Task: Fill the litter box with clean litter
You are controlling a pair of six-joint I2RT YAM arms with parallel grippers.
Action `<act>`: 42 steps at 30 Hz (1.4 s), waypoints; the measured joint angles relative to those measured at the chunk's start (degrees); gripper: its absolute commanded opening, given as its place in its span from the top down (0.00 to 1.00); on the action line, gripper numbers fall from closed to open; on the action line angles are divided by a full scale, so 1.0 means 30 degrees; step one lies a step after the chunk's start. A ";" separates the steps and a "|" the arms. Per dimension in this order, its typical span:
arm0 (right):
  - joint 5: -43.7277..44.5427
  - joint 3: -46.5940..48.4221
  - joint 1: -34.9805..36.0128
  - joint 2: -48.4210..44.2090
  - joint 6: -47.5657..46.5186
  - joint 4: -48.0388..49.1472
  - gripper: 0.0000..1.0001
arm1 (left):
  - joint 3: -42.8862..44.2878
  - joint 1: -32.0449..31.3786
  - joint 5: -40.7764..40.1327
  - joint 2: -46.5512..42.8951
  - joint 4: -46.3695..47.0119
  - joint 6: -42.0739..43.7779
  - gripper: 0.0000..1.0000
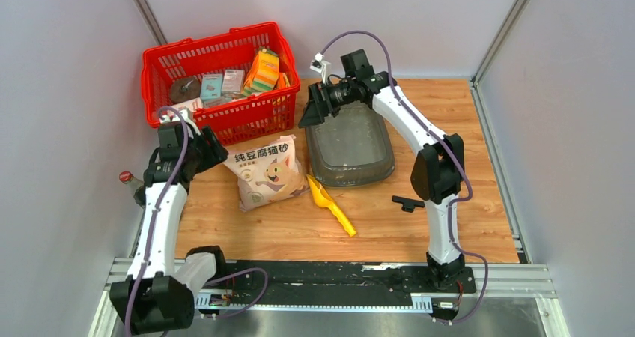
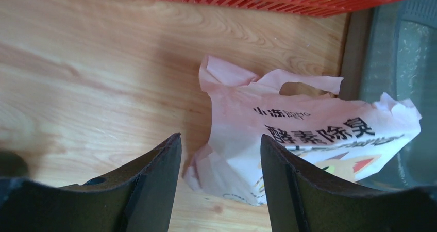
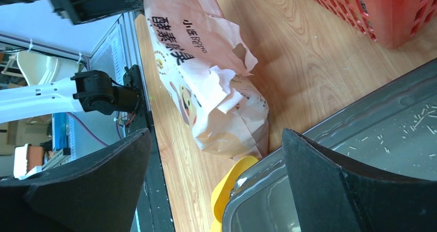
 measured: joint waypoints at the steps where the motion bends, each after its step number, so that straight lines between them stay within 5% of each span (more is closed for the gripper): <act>1: 0.0051 -0.0080 0.0000 -0.0255 -0.0022 0.0007 0.00 | -0.0066 0.0219 0.0182 0.0372 0.0029 -0.0583 0.34; 9: 0.0437 -0.0896 -0.0029 -0.1836 -0.1078 -0.0087 0.00 | -0.0270 0.0670 0.3271 0.3315 0.1719 -0.4816 0.48; 12: 0.0619 -0.1166 -0.0036 -0.1836 -0.1377 -0.0226 0.00 | -0.0284 0.0758 0.3934 0.4131 0.2266 -0.5574 0.69; 13: 0.0692 -0.1268 -0.0036 -0.1836 -0.1450 -0.0335 0.00 | -0.0299 0.0772 0.4080 0.4306 0.2368 -0.5683 0.90; 15: 0.0780 -0.1370 -0.0036 -0.1836 -0.1537 -0.0503 0.00 | -0.0423 0.0831 0.4568 0.4422 0.2739 -0.5683 1.00; 31: -0.2346 0.0459 0.0474 0.1137 -0.1137 0.0554 0.00 | -0.5712 0.0590 1.0295 -0.0663 1.0134 -0.1290 1.00; 42: -0.3475 0.0714 0.1967 0.3599 0.1683 0.3687 0.03 | -0.6586 -0.0036 1.1023 -0.2623 1.0469 0.0466 1.00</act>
